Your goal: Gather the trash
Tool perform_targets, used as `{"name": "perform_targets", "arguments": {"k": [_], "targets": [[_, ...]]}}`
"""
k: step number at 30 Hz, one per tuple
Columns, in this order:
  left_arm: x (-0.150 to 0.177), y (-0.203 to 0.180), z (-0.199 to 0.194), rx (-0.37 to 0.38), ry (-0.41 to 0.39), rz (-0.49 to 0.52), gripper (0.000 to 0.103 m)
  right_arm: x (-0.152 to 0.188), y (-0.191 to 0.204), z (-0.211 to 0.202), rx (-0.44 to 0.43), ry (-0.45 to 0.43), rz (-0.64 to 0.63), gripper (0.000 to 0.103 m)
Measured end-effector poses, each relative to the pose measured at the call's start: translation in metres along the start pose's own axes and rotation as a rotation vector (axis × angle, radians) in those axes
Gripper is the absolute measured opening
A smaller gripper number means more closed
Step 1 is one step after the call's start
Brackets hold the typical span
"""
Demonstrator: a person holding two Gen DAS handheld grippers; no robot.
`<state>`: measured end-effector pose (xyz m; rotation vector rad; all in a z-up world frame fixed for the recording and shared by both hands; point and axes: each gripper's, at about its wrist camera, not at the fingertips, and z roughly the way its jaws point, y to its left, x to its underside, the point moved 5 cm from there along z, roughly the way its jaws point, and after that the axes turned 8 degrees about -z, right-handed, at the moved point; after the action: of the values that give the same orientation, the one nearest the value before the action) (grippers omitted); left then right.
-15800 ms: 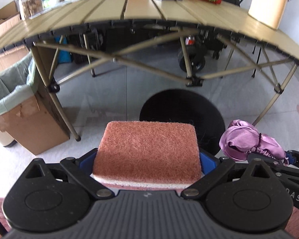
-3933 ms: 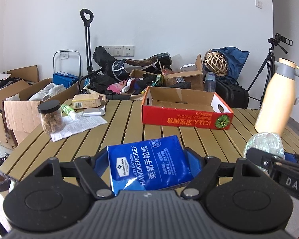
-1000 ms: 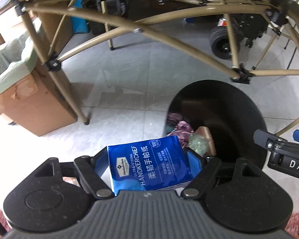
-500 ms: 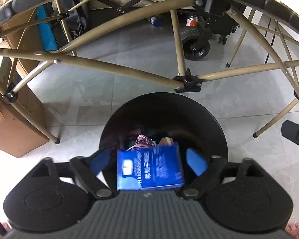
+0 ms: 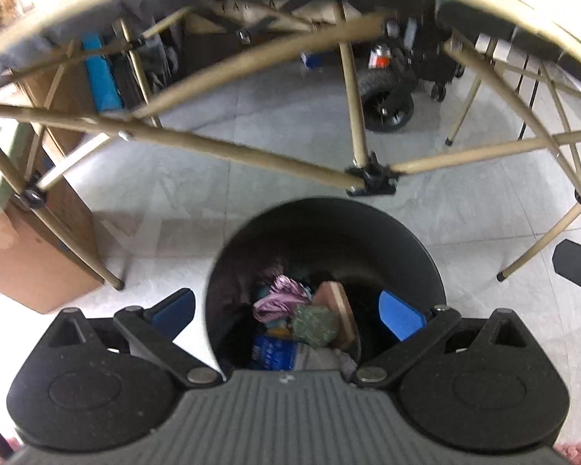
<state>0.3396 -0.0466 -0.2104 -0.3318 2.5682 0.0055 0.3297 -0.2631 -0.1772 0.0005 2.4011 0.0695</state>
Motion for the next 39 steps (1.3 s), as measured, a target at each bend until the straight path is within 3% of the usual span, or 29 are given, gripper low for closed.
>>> {"name": "perform_targets", "arguments": {"k": [5, 9, 13, 18, 28, 39], "targets": [[-0.002, 0.021, -0.047, 0.027, -0.081, -0.013, 0.103, -0.004, 0.016, -0.032, -0.095, -0.044, 0.008, 0.103], [0.005, 0.039, -0.105, 0.049, -0.193, 0.02, 0.103, -0.003, 0.035, -0.08, -0.142, -0.119, -0.041, 0.103], [0.023, 0.062, -0.161, 0.077, -0.264, 0.035, 0.103, 0.017, 0.051, -0.129, -0.198, -0.144, -0.101, 0.103], [0.059, 0.085, -0.211, 0.1, -0.292, 0.012, 0.103, 0.051, 0.072, -0.181, -0.236, -0.121, -0.159, 0.103], [0.11, 0.117, -0.253, 0.107, -0.286, -0.02, 0.103, 0.11, 0.094, -0.24, -0.266, -0.085, -0.187, 0.103], [0.124, 0.117, -0.26, 0.119, -0.272, -0.001, 0.103, 0.11, 0.09, -0.256, -0.25, -0.115, -0.176, 0.103]]}}
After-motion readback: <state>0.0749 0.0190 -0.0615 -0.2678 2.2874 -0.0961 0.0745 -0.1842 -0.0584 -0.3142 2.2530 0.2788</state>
